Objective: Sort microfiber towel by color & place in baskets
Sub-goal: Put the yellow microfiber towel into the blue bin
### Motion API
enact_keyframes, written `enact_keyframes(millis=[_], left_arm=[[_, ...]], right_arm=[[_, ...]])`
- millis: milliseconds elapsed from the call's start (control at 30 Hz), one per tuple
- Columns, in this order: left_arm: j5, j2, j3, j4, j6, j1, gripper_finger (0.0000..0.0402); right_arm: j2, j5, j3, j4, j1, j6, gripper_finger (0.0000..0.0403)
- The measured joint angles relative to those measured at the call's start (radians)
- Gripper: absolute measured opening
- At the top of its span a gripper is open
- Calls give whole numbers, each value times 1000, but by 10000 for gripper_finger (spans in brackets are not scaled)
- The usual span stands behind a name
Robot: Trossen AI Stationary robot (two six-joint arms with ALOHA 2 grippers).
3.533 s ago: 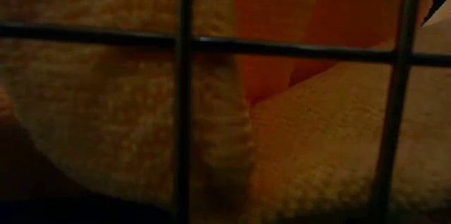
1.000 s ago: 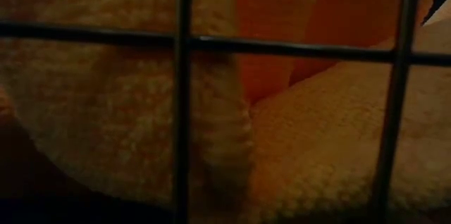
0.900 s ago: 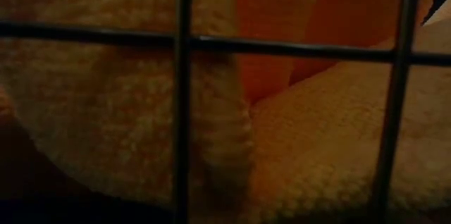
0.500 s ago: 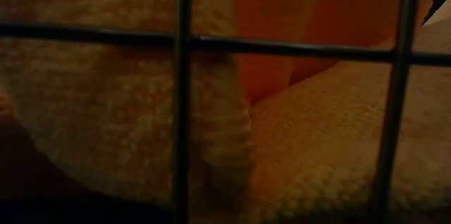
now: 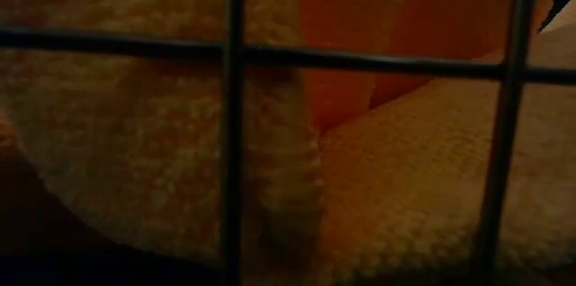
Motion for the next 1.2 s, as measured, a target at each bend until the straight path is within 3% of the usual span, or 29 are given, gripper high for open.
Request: enact_keyframes(millis=[133,300,767,1200], left_arm=[[-82,77,0,-1,2,26,139],[-84,149,0,-20,2,93,140],[97,192,0,-77,-7,211,140],[74,-61,0,-35,-44,194,140]], right_arm=[[-57,-1,0,-63,1,52,154],[-115,-17,0,-120,32,87,154],[-179,-5,0,-228,252,113,154],[-181,94,0,-394,375,263,154]])
